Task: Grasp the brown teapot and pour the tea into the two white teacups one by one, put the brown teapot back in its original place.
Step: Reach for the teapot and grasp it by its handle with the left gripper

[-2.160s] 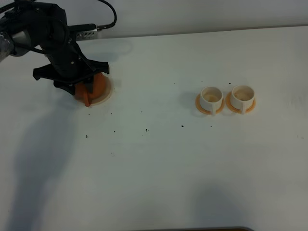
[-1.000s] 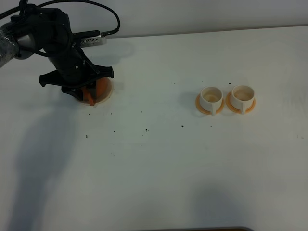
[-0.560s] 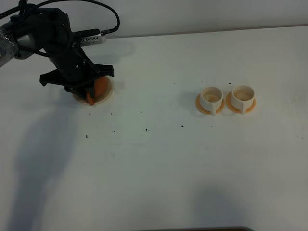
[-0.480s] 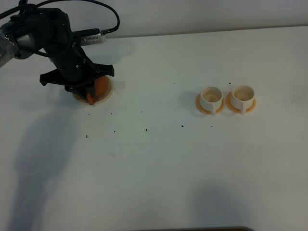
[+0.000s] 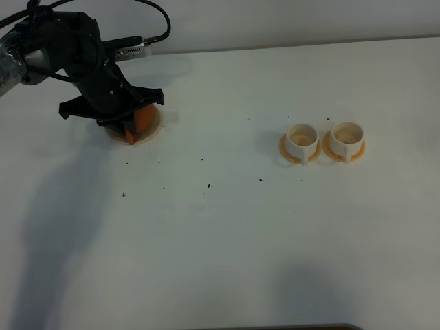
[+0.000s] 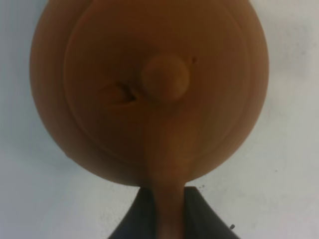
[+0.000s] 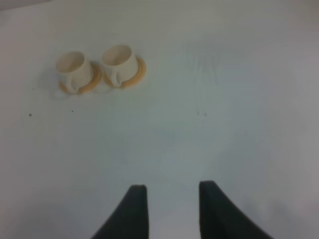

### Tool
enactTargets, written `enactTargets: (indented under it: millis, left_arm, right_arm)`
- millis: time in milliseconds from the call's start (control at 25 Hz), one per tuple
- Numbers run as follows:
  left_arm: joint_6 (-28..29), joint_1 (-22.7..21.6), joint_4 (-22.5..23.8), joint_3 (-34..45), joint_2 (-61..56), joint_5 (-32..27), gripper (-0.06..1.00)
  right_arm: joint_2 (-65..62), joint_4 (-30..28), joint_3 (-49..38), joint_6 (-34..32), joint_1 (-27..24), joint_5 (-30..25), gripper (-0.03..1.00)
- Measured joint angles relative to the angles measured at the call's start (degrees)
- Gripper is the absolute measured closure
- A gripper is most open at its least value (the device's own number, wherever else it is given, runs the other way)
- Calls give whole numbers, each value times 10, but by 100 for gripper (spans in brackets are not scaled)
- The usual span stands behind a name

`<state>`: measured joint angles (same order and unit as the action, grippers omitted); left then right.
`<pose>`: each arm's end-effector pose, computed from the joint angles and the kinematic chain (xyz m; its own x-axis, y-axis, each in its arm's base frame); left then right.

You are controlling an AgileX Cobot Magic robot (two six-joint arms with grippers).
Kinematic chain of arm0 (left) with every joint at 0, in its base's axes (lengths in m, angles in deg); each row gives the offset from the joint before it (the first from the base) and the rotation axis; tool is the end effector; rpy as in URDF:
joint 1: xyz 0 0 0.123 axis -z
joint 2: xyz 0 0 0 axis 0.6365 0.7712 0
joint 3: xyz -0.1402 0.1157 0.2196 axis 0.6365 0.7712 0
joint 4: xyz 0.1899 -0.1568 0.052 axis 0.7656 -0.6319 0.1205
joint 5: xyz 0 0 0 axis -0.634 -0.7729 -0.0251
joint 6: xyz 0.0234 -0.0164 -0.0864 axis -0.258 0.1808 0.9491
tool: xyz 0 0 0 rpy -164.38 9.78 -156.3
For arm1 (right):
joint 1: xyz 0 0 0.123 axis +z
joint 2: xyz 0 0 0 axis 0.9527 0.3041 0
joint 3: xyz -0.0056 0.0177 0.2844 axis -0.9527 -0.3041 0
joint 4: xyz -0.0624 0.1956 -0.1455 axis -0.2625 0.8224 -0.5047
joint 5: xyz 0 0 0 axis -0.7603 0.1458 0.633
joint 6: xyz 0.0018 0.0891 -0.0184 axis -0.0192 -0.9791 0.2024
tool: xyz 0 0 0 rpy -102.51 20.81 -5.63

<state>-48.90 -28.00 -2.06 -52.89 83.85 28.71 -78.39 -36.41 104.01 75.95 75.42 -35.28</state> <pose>0.4524 -0.0932 0.1577 -0.9628 -0.0407 -0.2672 -0.0222 0.9972 -0.0719 -0.0046 0.0147 0.2743 -0.4648 -0.0195 -0.8852 -0.1950 0.9775 0.0809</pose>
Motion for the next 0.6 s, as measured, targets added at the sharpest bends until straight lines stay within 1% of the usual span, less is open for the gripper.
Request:
enactTargets:
  millis: [600]
  left_arm:
    - [-28, -4, 6, 0, -27, -19, 84]
  right_arm:
    - [0, 0, 0, 0, 0, 0, 73]
